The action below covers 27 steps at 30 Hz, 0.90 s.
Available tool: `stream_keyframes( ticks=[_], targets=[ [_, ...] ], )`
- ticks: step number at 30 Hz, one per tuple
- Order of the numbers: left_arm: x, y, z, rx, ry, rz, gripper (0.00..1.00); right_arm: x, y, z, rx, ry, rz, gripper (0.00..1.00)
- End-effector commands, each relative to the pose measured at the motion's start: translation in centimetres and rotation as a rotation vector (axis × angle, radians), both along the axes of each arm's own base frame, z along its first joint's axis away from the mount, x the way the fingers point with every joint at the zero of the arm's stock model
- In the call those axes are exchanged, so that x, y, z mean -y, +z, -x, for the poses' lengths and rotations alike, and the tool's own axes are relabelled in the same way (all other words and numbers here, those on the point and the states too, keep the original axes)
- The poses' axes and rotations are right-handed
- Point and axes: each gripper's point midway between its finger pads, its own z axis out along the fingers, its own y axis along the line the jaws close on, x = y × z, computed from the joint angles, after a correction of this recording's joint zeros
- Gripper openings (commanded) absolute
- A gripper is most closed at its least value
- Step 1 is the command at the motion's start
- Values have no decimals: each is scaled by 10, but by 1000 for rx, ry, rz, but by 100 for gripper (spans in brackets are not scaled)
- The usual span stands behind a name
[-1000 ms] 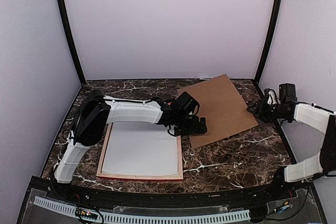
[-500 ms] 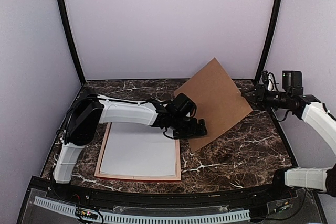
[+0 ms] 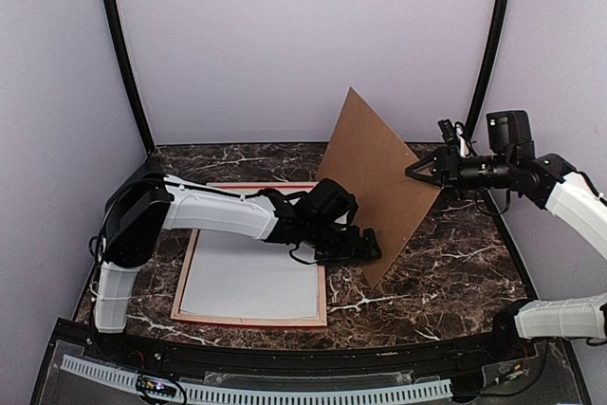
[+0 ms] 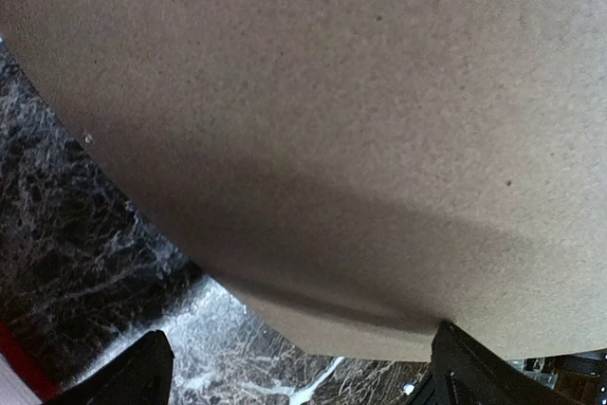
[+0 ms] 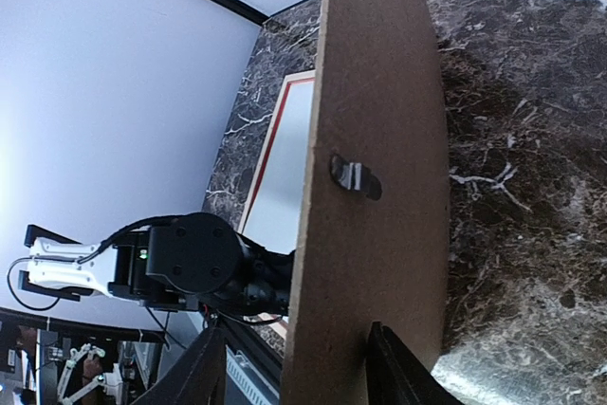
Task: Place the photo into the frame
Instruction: Turn over the backboard.
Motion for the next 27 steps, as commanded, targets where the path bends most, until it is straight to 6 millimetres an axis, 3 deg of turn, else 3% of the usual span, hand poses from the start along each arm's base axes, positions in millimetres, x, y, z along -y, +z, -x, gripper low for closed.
stream_keyframes(
  ticks=[1,6,17,22,27],
  targets=[
    [-3,36,8,34,-16,55,98,-19,29,6,42,40,-21,54],
    [-10,62,8,89,-25,70,99,-39,43,14,65,78,-11,62],
    [-47,159,7,212,2,178,99,-69,45,20,70,137,-11,67],
    [-69,200,-13,262,55,241,99,-80,49,24,81,161,-11,69],
    [-87,228,-41,324,113,255,99,-87,47,26,81,171,-4,70]
  ],
)
